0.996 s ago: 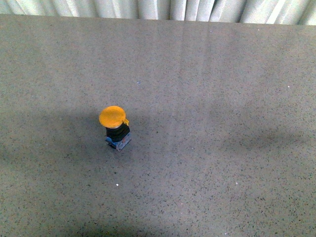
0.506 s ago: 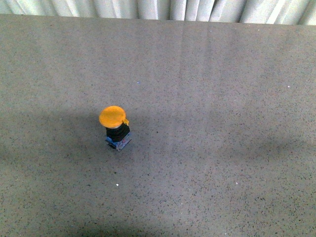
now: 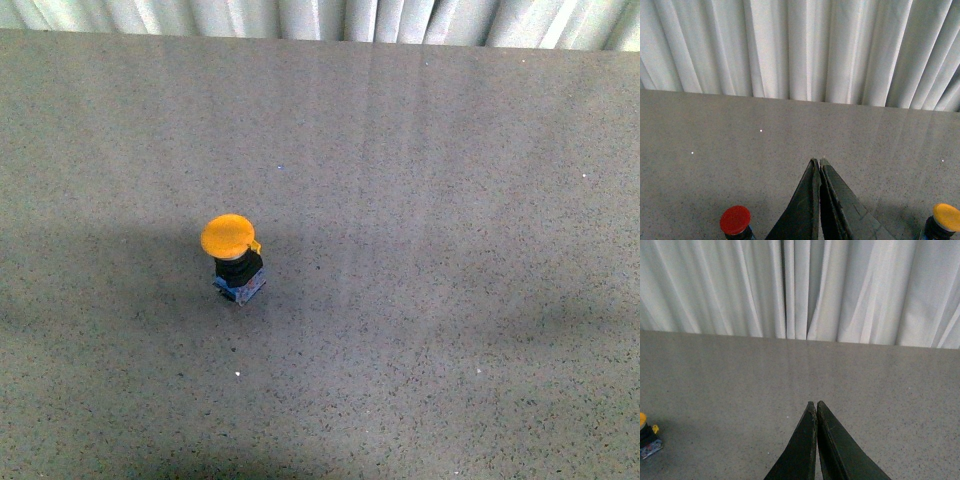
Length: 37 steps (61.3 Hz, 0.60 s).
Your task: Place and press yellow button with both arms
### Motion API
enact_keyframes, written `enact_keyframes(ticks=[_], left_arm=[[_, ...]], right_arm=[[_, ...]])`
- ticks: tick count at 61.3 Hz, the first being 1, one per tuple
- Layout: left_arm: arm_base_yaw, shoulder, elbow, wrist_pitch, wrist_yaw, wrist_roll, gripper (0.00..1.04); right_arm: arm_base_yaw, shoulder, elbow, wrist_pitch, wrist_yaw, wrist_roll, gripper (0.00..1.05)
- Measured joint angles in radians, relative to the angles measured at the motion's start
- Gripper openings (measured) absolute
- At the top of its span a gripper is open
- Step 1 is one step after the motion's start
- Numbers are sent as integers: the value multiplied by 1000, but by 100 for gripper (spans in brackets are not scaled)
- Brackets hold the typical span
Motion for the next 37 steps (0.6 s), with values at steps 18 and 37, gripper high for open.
enact_keyframes(ticks=[18,37], left_arm=[[0,0,0,0,0,0,39],[0,0,0,0,0,2,97]], right_arm=[[0,-3,0,-2,0,0,37],[0,-3,0,-2,0,0,96]])
